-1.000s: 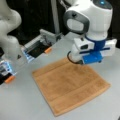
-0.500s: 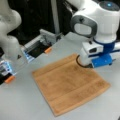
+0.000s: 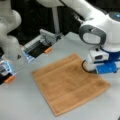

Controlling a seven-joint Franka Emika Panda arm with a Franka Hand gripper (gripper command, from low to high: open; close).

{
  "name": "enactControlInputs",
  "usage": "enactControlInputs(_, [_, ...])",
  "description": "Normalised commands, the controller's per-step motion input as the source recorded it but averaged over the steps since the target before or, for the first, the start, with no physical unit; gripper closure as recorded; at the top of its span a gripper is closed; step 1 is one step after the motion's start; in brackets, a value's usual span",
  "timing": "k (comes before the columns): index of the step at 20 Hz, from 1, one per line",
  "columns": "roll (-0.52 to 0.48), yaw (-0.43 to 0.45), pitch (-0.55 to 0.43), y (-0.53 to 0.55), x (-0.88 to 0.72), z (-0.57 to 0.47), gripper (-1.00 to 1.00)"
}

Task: Folding a towel twice

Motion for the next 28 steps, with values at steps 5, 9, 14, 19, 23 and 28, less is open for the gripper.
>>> enactControlInputs(5, [-0.467,-0.119,0.236,0.20,0.46,-0.14,-1.00])
enactControlInputs(9, [-0.391,-0.026,0.180,-0.01,0.51,-0.11,-1.00])
enactControlInputs(14, [-0.315,0.028,0.147,-0.08,0.46,0.03,-1.00])
enactControlInputs(19, [-0.240,0.057,0.108,0.00,0.39,0.04,-1.00])
enactControlInputs(23, [-0.173,0.050,0.106,0.07,0.32,0.00,-1.00])
enactControlInputs(28, [-0.101,0.043,0.123,0.08,0.24,-0.02,-1.00])
